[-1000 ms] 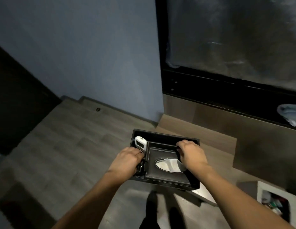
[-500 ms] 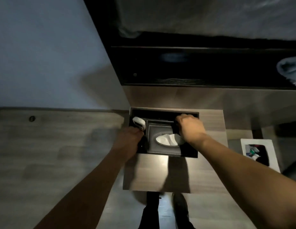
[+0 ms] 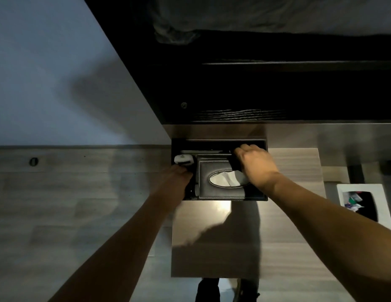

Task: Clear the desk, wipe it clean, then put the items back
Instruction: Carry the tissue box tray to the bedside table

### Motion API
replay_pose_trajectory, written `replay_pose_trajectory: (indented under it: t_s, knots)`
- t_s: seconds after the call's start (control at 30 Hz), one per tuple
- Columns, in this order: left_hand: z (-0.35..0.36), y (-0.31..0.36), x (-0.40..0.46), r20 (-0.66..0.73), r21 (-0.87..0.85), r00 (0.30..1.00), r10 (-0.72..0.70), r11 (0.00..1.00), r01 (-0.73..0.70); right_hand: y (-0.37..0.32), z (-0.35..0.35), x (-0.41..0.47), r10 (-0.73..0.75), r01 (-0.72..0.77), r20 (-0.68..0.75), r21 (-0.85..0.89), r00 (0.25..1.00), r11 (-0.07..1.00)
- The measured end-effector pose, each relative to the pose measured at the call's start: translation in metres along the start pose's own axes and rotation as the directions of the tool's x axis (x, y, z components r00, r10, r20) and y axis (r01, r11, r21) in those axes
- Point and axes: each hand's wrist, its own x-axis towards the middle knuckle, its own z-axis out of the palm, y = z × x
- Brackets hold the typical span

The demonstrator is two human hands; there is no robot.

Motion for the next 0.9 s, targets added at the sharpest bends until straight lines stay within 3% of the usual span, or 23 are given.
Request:
replay_pose_trajectory:
  t_s: [0.17,0.33,0.43,0.57,0.67,0.9]
  knots:
    - [-0.001,0.005,0.003,0.061,0.007,0.997,-0.050,0.999,0.050,-0.006,-0.001,-0.002,0.038,-0.039,0.029,0.024,0.999,0.999]
    - [-0.033,0.024,-0.001,0.149,-0.041,0.975,-0.163,0.985,0.170,-0.014,-0.032,-0.035,0.107,-0.095,-0.037,0.243,0.994,0.965]
    - [-0.064,0.048,-0.012,0.095,-0.083,0.977,-0.193,0.976,0.201,-0.011,-0.067,-0.075,0.156,-0.120,-0.085,0.332,0.984,0.936]
    - [-0.094,0.091,-0.018,-0.110,-0.147,0.989,-0.099,0.986,0.082,0.007,-0.102,-0.138,0.287,-0.196,-0.154,0.435,0.946,0.879]
    - [-0.123,0.140,-0.008,-0.163,-0.091,0.986,-0.037,0.996,0.023,0.027,-0.118,-0.185,0.377,-0.255,-0.187,0.467,0.907,0.847]
    - [-0.160,0.281,0.024,-0.333,0.053,0.907,0.259,0.965,-0.256,0.105,-0.131,-0.303,0.599,-0.384,-0.247,0.573,0.762,0.724]
